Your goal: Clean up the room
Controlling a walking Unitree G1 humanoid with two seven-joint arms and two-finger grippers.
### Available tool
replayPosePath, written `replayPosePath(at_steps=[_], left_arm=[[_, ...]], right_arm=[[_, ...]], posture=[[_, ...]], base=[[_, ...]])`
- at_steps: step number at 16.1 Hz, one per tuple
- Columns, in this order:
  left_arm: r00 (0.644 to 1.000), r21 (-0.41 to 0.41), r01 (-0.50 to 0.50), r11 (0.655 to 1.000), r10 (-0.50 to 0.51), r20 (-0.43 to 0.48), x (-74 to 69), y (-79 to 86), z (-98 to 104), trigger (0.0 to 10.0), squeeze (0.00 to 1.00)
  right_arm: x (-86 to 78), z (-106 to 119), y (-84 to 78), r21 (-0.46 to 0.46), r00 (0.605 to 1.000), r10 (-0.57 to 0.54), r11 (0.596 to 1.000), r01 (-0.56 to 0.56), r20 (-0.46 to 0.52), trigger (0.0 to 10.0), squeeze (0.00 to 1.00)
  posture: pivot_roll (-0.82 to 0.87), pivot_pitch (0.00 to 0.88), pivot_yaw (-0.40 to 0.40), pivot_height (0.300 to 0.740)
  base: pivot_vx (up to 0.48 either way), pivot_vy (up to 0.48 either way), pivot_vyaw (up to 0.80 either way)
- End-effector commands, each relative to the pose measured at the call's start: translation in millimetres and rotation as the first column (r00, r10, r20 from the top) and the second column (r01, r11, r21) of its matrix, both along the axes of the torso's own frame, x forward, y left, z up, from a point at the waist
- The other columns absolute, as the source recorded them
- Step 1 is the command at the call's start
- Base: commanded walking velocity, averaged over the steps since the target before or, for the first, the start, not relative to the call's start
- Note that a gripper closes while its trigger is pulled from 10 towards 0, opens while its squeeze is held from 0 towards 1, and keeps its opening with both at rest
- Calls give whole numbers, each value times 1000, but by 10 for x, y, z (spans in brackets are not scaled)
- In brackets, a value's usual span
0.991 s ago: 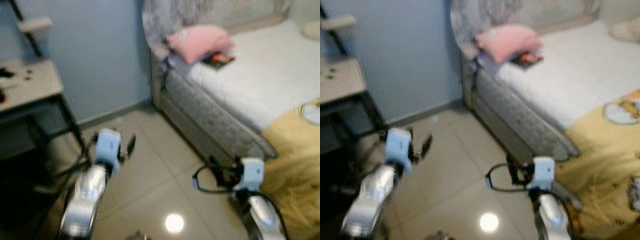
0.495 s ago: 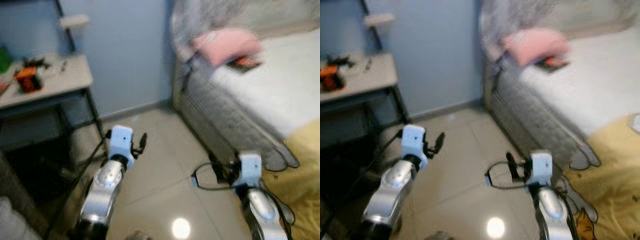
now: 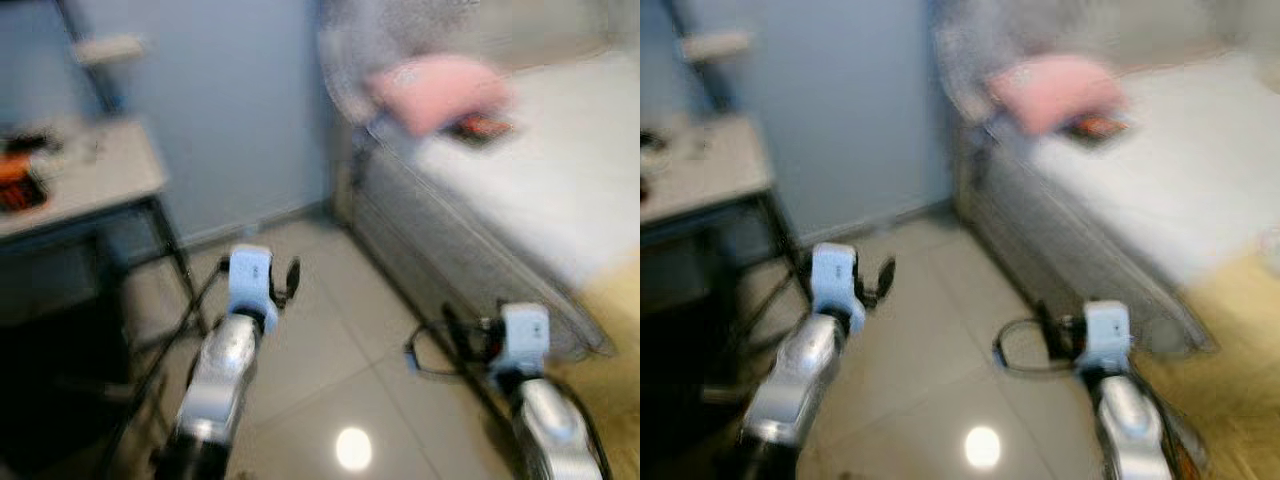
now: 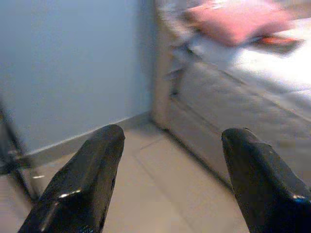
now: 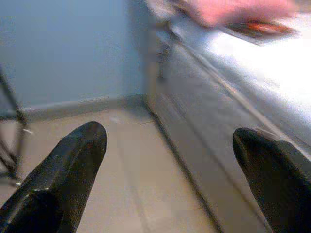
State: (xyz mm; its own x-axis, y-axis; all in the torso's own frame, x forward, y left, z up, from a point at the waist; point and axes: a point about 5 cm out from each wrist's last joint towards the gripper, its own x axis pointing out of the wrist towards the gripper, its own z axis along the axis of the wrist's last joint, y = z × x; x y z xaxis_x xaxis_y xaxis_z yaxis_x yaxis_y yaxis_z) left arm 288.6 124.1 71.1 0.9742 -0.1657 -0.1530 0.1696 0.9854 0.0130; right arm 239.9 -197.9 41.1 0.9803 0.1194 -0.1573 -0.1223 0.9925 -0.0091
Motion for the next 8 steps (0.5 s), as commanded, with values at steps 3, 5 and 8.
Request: replayPosePath(at_steps=[3, 5, 8], left_arm=[[999, -21, -32, 999, 32, -20, -4, 1, -39, 10000, 0], [1000, -8, -26, 1000, 26, -5, -7, -34, -30, 10000, 0], [999, 13, -36, 999, 36, 2, -22, -32, -42, 10000, 0]], right_arm=[[-11, -14, 61, -1, 999, 35, 999, -35, -8, 10000, 0], [-6, -22, 54, 1, 999, 39, 999, -39, -12, 10000, 0], [7, -39, 48, -3, 998, 53, 999, -53, -22, 10000, 0]], posture=[[-13, 0, -4, 740], [-9, 0, -7, 740], [-2, 0, -15, 740]], base=[[0, -404, 556], [0, -414, 547], [0, -416, 544]])
